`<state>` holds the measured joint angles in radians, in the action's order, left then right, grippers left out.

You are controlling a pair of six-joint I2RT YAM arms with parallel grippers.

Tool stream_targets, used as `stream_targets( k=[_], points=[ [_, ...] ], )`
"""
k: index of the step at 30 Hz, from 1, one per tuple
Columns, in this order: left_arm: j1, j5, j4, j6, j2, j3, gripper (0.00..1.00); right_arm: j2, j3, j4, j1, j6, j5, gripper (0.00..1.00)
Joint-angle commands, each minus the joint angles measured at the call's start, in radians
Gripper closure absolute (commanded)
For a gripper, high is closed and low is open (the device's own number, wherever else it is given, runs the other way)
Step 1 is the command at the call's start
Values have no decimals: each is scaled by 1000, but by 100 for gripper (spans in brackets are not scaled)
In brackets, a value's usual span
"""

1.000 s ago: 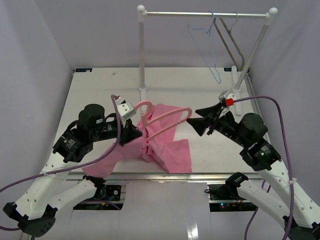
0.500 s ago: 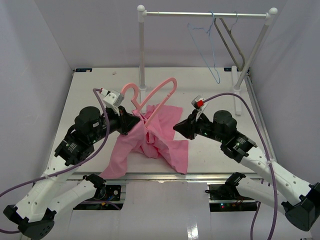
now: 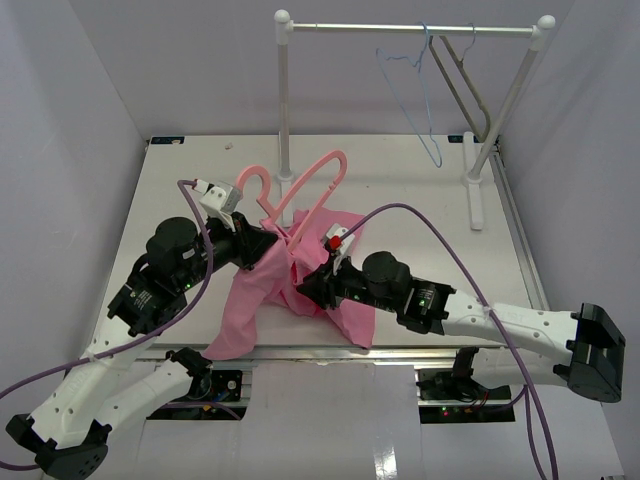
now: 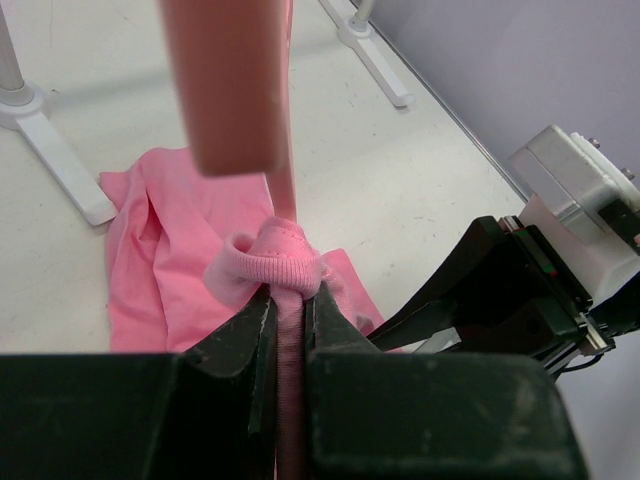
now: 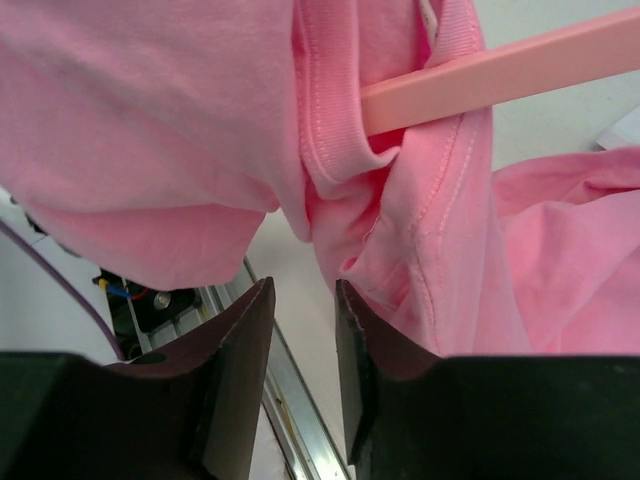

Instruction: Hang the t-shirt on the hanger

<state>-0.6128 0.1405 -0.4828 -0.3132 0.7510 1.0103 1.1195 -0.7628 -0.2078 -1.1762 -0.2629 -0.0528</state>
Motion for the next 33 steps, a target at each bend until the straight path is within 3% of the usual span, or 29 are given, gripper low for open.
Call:
stream_targets(
  k=[1,10,18,33],
  points=[
    [-4,8,59,-21,-26,37,100,45,-20,-145,-18,-39,-170,59],
    [-2,19,61,-23,-29,36,100,143,-53,-192,-25,-56,-317,48],
    [-2,22,62,-29,-48,31,100,175,-67,-129,-56,-61,-537,53],
    [-2,27,-11,5,-71,57,100,76,22,-157,-76,-21,-556,58]
  ],
)
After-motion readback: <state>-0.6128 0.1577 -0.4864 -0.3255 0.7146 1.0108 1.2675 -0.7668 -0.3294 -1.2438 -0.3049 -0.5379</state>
